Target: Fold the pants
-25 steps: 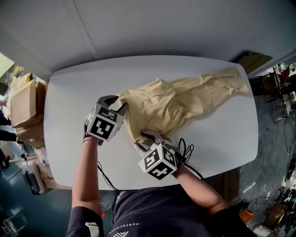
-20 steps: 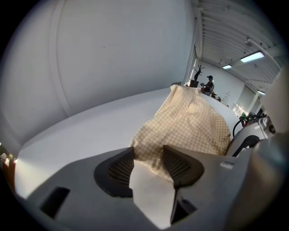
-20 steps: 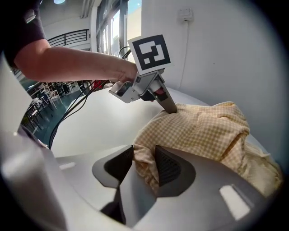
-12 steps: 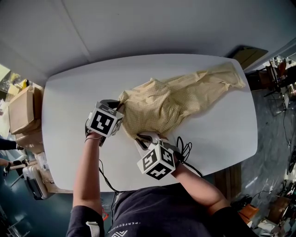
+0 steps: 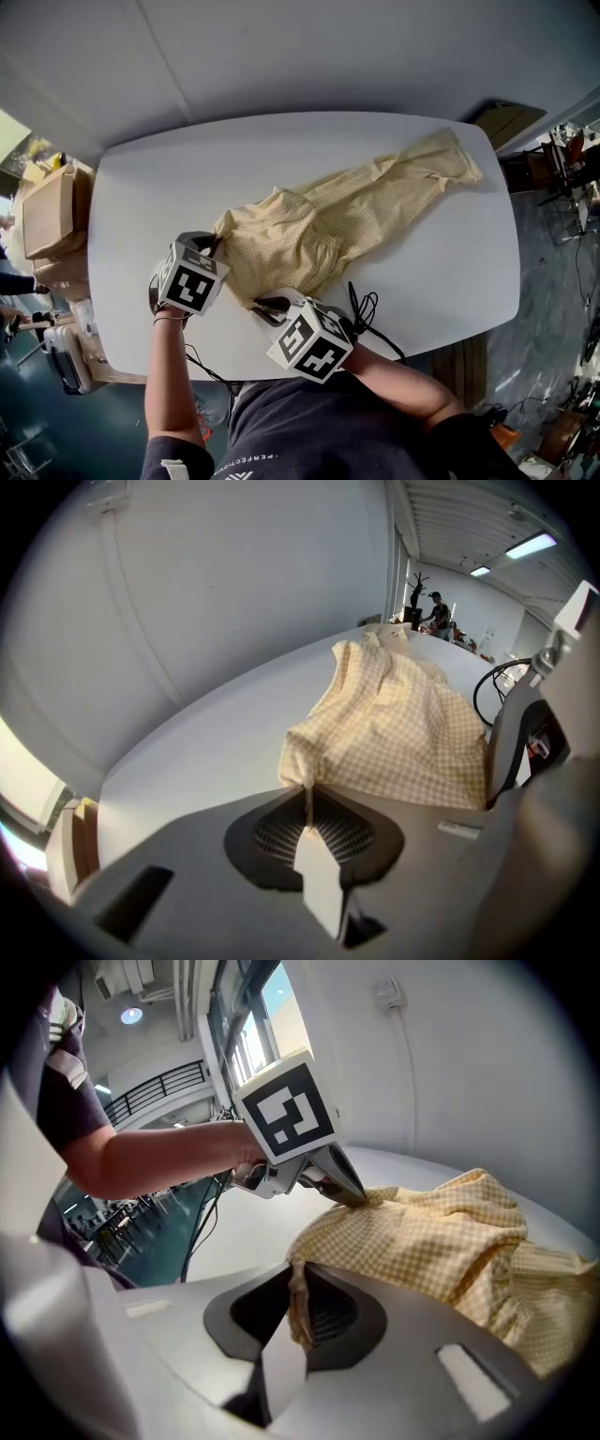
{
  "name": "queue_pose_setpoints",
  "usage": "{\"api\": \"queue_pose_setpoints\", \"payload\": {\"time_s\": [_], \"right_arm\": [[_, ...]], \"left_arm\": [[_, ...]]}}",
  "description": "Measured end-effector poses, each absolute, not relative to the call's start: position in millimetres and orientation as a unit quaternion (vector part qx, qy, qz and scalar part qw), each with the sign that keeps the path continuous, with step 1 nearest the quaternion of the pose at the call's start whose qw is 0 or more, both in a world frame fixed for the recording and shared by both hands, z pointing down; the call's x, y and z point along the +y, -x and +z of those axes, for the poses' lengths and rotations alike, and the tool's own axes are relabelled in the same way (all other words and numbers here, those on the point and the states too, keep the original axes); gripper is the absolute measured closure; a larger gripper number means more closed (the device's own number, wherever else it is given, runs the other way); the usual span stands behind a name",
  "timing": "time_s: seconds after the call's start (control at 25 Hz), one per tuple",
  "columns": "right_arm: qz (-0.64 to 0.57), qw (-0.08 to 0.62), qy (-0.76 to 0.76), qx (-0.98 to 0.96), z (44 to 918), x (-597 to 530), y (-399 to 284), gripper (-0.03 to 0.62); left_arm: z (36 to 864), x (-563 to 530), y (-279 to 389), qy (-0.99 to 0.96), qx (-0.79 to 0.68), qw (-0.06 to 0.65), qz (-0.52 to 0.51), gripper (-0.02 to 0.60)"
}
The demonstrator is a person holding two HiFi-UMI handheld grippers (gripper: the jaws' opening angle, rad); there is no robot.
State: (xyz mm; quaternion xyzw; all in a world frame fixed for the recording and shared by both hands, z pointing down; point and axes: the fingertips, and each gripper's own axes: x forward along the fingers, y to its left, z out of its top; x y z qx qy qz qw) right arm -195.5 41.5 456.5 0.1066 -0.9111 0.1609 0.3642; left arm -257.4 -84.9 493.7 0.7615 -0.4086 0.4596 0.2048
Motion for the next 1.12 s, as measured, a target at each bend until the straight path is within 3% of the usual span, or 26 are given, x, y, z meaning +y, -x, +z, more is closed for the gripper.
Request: {"api": "queue_pose_setpoints", "payload": {"time_s": [0.24,0.48,1.12], "right_arm": [[0.170,0.318,-0.083,-0.929,425.8,55.9,203.4,0.554],[0.190,0.238,-0.118,-0.945,376.0,26.7,173.1,0.554],[0.163,0.184,-0.279,-0.928,350.8,-103.8,-27.3,0.551]], "left_arm": [[453.3,-65.8,273.5,-0.747,-0.444,0.200,0.452,0.554],[395.8,-88.3,252.3,-0.736,-0.475,0.149,0.459,0.554],[344.5,-200.1,68.5,-0.778,-0.503,0.082,0.367,0.544]]}}
